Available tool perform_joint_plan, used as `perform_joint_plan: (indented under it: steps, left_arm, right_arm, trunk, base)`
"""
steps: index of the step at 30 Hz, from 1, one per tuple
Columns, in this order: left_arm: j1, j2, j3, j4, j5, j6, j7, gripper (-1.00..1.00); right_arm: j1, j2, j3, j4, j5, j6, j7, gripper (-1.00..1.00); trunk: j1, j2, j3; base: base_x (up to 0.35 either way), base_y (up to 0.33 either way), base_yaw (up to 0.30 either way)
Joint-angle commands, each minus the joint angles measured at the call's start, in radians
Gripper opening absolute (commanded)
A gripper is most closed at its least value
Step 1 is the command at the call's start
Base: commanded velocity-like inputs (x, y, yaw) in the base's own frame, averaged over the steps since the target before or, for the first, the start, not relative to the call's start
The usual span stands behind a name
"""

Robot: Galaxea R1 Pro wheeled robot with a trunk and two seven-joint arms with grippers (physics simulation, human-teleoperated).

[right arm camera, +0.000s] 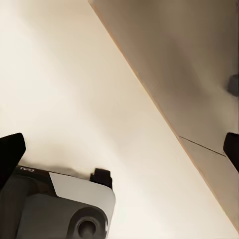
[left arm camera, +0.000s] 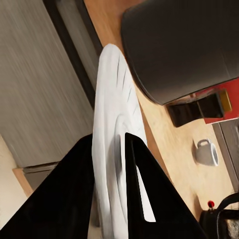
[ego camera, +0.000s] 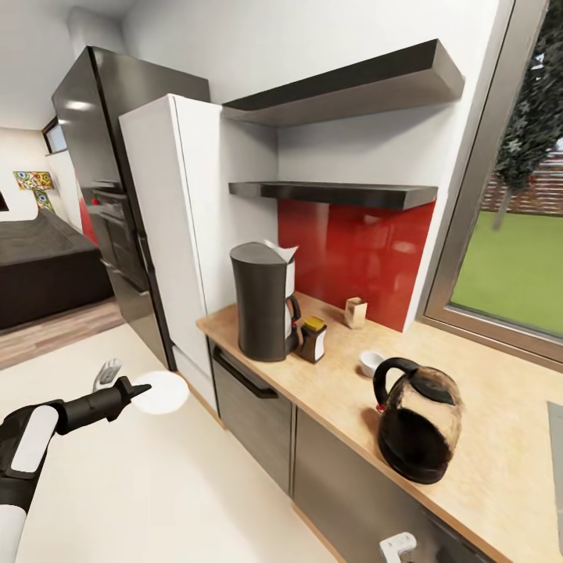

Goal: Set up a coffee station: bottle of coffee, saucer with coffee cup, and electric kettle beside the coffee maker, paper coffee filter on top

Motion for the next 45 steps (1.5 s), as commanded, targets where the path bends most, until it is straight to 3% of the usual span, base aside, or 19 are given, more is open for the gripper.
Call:
perform_joint_plan:
  steps: [1, 16, 28, 29, 34, 37, 39, 45]
  left_arm:
    - [-0.001, 0.0, 0.002, 0.0, -0.006, 0.004, -0.008, -1.0]
    - [0.0, 0.0, 0.003, 0.0, -0.005, 0.004, -0.009, -1.0]
    - [0.0, 0.0, 0.003, 0.0, -0.007, 0.005, -0.009, -1.0]
    - [0.0, 0.0, 0.0, 0.003, -0.013, 0.003, -0.009, -1.0]
    - [-0.001, -0.002, -0.004, 0.005, -0.014, 0.002, -0.007, -1.0]
    - [-0.001, -0.004, -0.023, 0.005, -0.014, 0.002, -0.007, -1.0]
    - [-0.001, -0.011, -0.064, 0.006, -0.013, 0.002, -0.006, -1.0]
    - [-0.005, -0.02, -0.073, 0.005, -0.009, 0.002, -0.007, -1.0]
  right_arm:
    - [0.0, 0.001, -0.008, -0.002, 0.009, 0.006, 0.006, 1.0]
    - [0.0, 0.0, -0.009, -0.003, 0.009, 0.006, 0.005, 1.0]
    - [0.0, 0.0, -0.009, -0.001, 0.008, 0.006, 0.007, 1.0]
    - [0.05, -0.004, -0.01, 0.004, 0.009, 0.008, 0.005, 1.0]
    - [0.173, -0.016, -0.01, 0.005, 0.008, 0.006, 0.001, 1.0]
    - [0.202, -0.02, -0.01, 0.005, 0.008, 0.009, 0.001, 1.0]
    - [0.233, -0.022, -0.011, 0.005, 0.006, 0.012, 0.002, 1.0]
    - [0.242, -0.016, -0.014, 0.003, 0.003, 0.012, 0.003, 1.0]
  trunk:
    - [0.001, -0.002, -0.002]
    - [0.001, -0.002, -0.002]
    - [0.001, -0.002, 0.008]
    - [0.001, -0.002, 0.009]
    - [0.001, -0.002, 0.014]
    - [0.001, -0.002, 0.016]
    - [0.001, -0.002, 0.016]
    - [0.001, -0.002, 0.016]
  base:
    - [0.281, 0.236, 0.0]
    - [0.235, 0.264, -0.009]
    - [0.127, 0.301, -0.188]
    - [0.091, 0.303, -0.213]
    - [0.108, 0.303, -0.213]
    - [0.165, 0.303, -0.156]
    - [0.197, 0.297, -0.017]
    - [0.241, 0.262, -0.002]
